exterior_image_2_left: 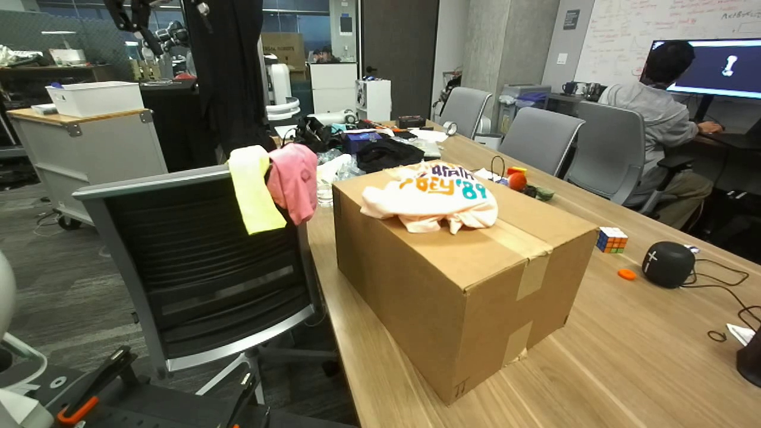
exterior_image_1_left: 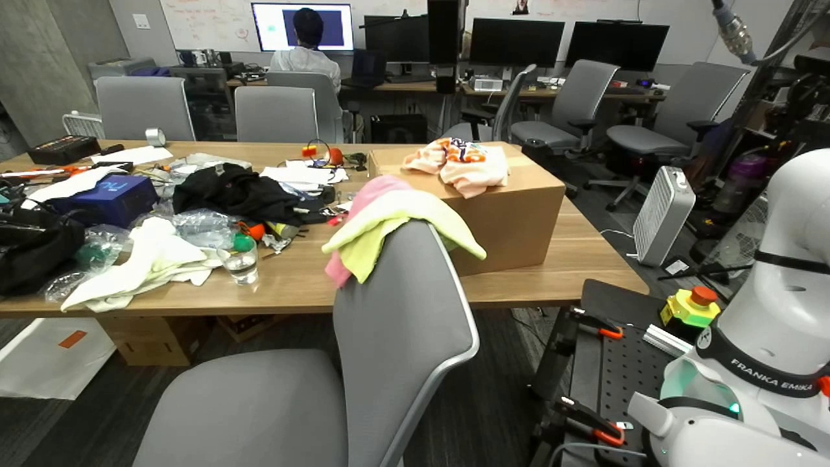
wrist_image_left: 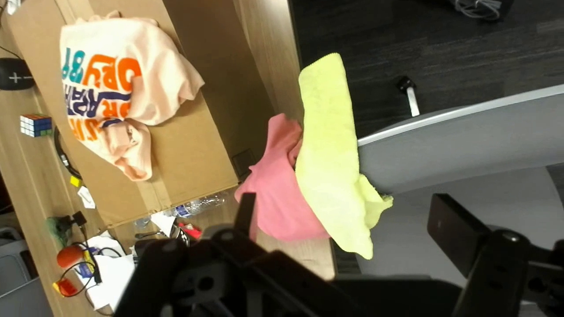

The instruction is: Put the peach shirt, the green towel and the pink shirt on the top of the box

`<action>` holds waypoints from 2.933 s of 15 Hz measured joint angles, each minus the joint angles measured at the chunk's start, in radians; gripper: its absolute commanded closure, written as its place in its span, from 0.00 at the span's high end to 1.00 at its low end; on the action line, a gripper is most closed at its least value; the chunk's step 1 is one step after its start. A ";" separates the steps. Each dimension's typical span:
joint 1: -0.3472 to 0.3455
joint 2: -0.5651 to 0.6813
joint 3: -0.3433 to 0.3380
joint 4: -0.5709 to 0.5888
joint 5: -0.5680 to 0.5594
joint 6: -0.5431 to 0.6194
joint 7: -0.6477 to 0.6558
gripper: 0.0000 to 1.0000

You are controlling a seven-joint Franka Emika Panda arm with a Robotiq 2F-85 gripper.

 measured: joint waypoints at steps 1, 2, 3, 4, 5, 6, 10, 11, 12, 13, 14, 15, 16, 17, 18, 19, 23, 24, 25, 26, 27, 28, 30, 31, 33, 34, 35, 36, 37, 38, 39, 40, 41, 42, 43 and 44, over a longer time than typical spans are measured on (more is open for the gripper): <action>-0.001 0.001 -0.003 -0.019 0.005 0.027 0.000 1.00; -0.004 0.003 -0.005 -0.038 0.007 0.054 0.000 1.00; -0.007 0.004 -0.009 -0.057 0.010 0.079 0.000 1.00; -0.010 0.005 -0.013 -0.076 0.011 0.105 0.000 1.00; -0.014 0.006 -0.016 -0.094 0.011 0.130 0.000 1.00; -0.018 0.006 -0.019 -0.113 0.011 0.157 0.001 1.00; -0.025 0.006 -0.026 -0.189 0.019 0.253 0.010 1.00; -0.025 0.006 -0.026 -0.210 0.022 0.274 0.015 1.00; -0.025 0.006 -0.025 -0.230 0.026 0.295 0.022 1.00; -0.025 0.006 -0.024 -0.250 0.034 0.313 0.028 1.00; -0.025 0.006 -0.022 -0.269 0.042 0.329 0.033 1.00; -0.024 0.006 -0.019 -0.287 0.045 0.345 0.042 1.00; -0.024 0.007 -0.015 -0.305 0.046 0.362 0.051 1.00; -0.023 0.007 -0.011 -0.323 0.046 0.380 0.062 1.00; -0.023 0.008 -0.005 -0.338 0.047 0.396 0.072 1.00; -0.021 0.010 0.000 -0.352 0.047 0.413 0.083 1.00; -0.018 0.020 0.018 -0.382 0.047 0.464 0.125 1.00; -0.018 0.024 0.022 -0.386 0.047 0.477 0.136 1.00; -0.018 0.027 0.024 -0.389 0.047 0.492 0.146 1.00; -0.018 0.031 0.026 -0.392 0.047 0.505 0.157 1.00; -0.018 0.035 0.027 -0.394 0.047 0.517 0.167 1.00; -0.018 0.040 0.027 -0.395 0.045 0.531 0.179 1.00; -0.018 0.051 0.027 -0.397 0.032 0.553 0.205 1.00; -0.019 0.057 0.027 -0.398 0.022 0.563 0.219 1.00; -0.020 0.072 0.027 -0.399 -0.009 0.580 0.254 1.00; -0.022 0.079 0.027 -0.399 -0.026 0.587 0.272 1.00; -0.023 0.087 0.027 -0.399 -0.046 0.594 0.293 1.00; -0.025 0.094 0.027 -0.399 -0.068 0.601 0.315 1.00; -0.027 0.102 0.027 -0.399 -0.090 0.608 0.337 1.00; -0.029 0.109 0.027 -0.399 -0.115 0.613 0.360 1.00; -0.031 0.116 0.027 -0.399 -0.137 0.616 0.382 1.00; -0.032 0.123 0.027 -0.399 -0.160 0.618 0.405 1.00; -0.033 0.129 0.027 -0.399 -0.180 0.619 0.426 1.00; -0.033 0.136 0.027 -0.399 -0.198 0.619 0.447 1.00; -0.033 0.141 0.027 -0.399 -0.210 0.619 0.464 1.00; -0.034 0.147 0.027 -0.398 -0.224 0.619 0.480 1.00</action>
